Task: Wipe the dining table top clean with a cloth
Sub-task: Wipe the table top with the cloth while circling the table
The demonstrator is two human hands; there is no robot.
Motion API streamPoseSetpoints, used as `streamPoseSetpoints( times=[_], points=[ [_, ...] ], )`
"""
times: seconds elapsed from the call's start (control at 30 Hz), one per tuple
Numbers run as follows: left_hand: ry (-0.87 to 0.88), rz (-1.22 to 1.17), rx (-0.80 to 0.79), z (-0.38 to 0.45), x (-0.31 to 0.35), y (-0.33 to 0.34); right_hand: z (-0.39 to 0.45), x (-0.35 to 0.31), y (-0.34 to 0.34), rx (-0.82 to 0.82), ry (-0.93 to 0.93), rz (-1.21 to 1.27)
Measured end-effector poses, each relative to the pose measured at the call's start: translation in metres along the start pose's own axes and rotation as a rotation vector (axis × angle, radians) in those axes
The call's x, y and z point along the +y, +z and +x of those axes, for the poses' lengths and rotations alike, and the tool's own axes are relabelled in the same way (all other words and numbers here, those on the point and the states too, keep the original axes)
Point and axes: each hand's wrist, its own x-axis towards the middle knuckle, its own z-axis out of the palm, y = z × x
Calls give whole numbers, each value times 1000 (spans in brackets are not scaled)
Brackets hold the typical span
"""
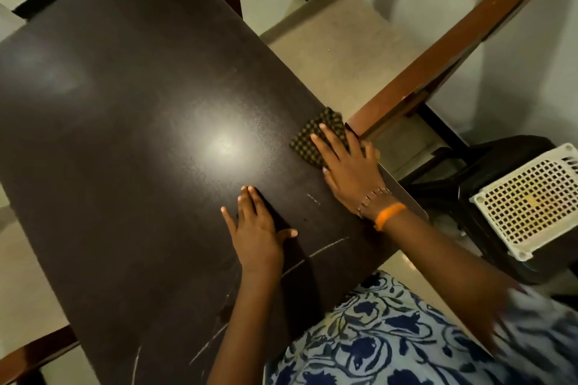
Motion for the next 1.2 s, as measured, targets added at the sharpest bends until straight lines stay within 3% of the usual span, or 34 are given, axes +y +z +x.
streamPoseSetpoints(
  times=[0.17, 0.4, 0.57, 0.7, 0.8, 0.87, 0.93, 1.03, 1.2],
  points=[
    [2, 6, 6, 2, -4, 3, -95, 21, 11, -47, 51, 17],
    [24, -124, 70, -10, -12, 10, -34, 0, 8, -58, 38, 18],
    [-66, -277, 113, -33, -37, 19, -11, -57, 10, -38, 174, 12],
    [-166, -411, 203, -43, -70, 12, -51, -145, 33, -66, -86, 43],
    [-217, -466, 252, -53, -99, 10, -82, -201, 49, -217, -419, 123],
    [-260, -508, 253, -62, -118, 12, -92, -214, 53, -294, -584, 133],
    [-308, -541, 242, -72, -136, 16, -88, -208, 50, -268, -653, 121],
    [-347, -594, 227, -86, -158, 26, -67, -170, 39, -203, -585, 64],
    [-374, -662, 205, -104, -186, 45, -28, -86, 17, -40, -144, -10]
  ],
)
